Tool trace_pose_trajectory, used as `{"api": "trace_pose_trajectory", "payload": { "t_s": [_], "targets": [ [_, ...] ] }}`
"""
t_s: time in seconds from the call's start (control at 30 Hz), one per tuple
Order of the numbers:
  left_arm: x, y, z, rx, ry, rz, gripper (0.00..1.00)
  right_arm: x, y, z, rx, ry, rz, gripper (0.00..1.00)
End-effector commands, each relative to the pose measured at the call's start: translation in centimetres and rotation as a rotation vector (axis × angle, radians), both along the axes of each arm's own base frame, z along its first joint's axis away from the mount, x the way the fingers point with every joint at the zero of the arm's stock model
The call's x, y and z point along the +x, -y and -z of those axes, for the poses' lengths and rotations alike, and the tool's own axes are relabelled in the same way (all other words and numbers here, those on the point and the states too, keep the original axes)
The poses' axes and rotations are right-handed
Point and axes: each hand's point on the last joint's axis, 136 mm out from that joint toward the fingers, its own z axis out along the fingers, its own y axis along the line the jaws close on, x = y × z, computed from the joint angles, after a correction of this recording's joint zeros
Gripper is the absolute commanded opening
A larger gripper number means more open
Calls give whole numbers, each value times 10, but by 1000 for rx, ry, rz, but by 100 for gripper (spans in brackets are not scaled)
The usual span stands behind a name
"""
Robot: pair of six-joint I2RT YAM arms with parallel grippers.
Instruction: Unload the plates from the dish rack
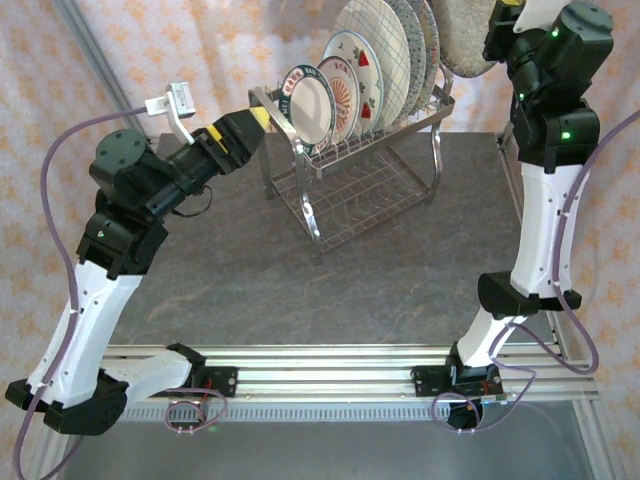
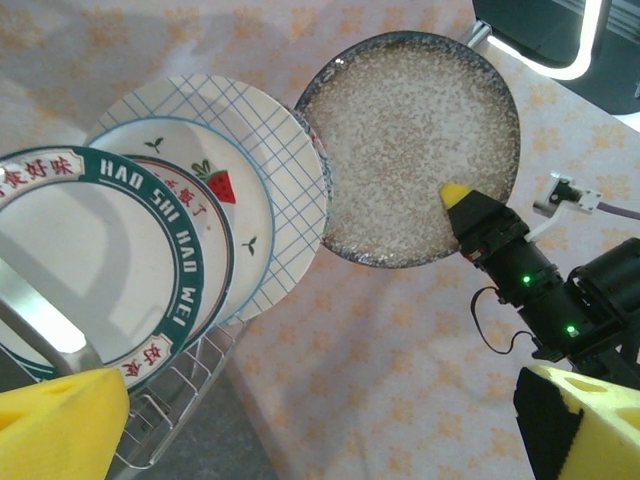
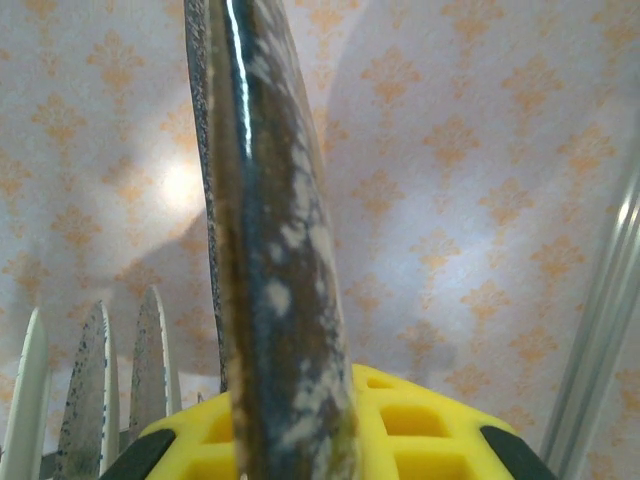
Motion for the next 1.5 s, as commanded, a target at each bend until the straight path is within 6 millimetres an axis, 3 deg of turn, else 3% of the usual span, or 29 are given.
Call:
{"api": "trace_pose_trajectory", "payload": {
  "t_s": [0.0, 0.27, 0.67, 0.97, 1.27, 1.47],
  "targets": [
    [-6, 19, -16, -37, 1, 73, 99, -117, 18, -125, 62, 474, 37, 0],
    [-12, 71, -17, -73, -62, 164, 99, -146, 31, -126, 92, 463, 92, 0],
    [-40, 163, 8, -124, -177, 315, 98, -189, 58, -105, 222, 382, 185, 0],
    [-46, 220, 50, -253, -372, 378, 83, -206, 79, -59, 417, 235, 262, 0],
    [-41, 255, 101, -419, -639, 399, 83, -222, 92, -12, 634, 120, 321, 0],
    [-42, 276, 127, -503, -772, 424, 82, -215, 88, 33, 823, -4, 315, 0]
  ]
}}
